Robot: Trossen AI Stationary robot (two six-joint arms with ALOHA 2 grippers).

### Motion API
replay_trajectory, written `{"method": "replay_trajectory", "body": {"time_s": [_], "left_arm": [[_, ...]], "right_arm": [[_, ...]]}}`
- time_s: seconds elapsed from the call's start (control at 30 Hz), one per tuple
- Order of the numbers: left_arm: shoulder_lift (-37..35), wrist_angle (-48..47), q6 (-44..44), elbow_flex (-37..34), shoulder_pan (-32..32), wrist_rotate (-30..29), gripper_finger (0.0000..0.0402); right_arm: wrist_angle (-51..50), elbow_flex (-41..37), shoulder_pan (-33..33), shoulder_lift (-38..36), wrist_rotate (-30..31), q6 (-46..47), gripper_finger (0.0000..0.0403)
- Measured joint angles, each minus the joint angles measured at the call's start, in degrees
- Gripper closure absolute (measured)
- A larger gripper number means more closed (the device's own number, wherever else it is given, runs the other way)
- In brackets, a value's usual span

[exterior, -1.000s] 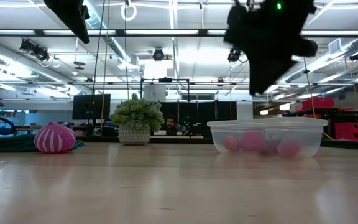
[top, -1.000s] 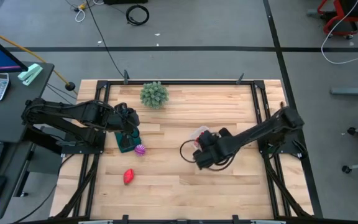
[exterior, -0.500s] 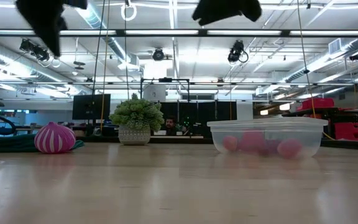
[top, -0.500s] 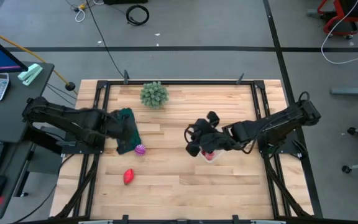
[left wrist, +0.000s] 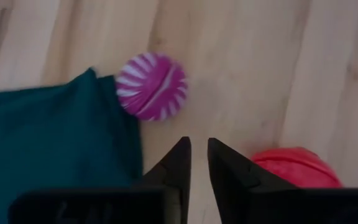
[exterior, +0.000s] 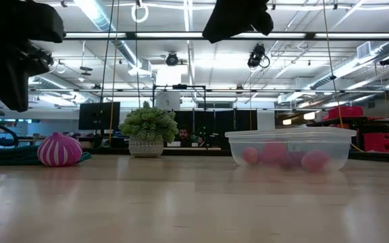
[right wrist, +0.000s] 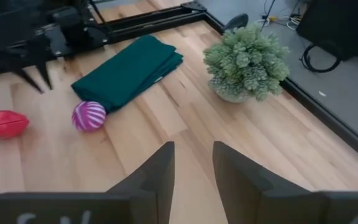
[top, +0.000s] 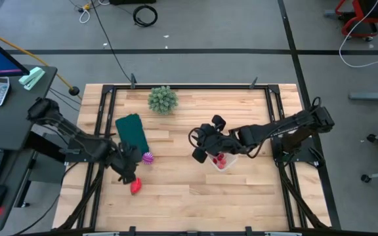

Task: Pick and placing Produce into tupperware
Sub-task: Put the onion into the transparent bin

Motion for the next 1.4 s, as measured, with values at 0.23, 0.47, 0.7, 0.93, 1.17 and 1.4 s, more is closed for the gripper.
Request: {"method": "replay_trajectory", "body": {"time_s": [0.23, 0.47, 0.7, 0.93, 1.17, 1.4], "left_arm": [[0.1, 2.8, 1.2, -1.7, -1.6, -1.3, 0.0292], [0.1, 3.0, 7.7, -1.7, -1.6, -2.4, 0.0231], [0.1, 3.3, 15.0, -1.7, 0.5, -2.3, 0.0166], [3.1, 9.6, 22.5, -1.7, 5.6, -2.4, 0.0128], [9.5, 12.0, 24.6, -1.7, 8.9, -2.4, 0.0130], [13.0, 11.9, 27.1, -1.7, 9.0, -1.2, 0.0125]], "right_arm": [[-0.1, 0.0, -2.3, -0.1, -0.8, -1.1, 0.0286], [-0.1, 0.0, -3.1, -0.1, -2.1, -2.0, 0.0286], [-0.1, 0.0, -3.2, -0.1, -2.2, -3.0, 0.0286], [-0.1, 0.0, -3.2, -0.1, -2.2, -3.0, 0.0286], [-0.1, 0.0, -3.1, -0.1, -2.2, -3.0, 0.0286], [-0.1, 0.0, -2.9, -0.1, -3.2, -2.4, 0.0286]]}}
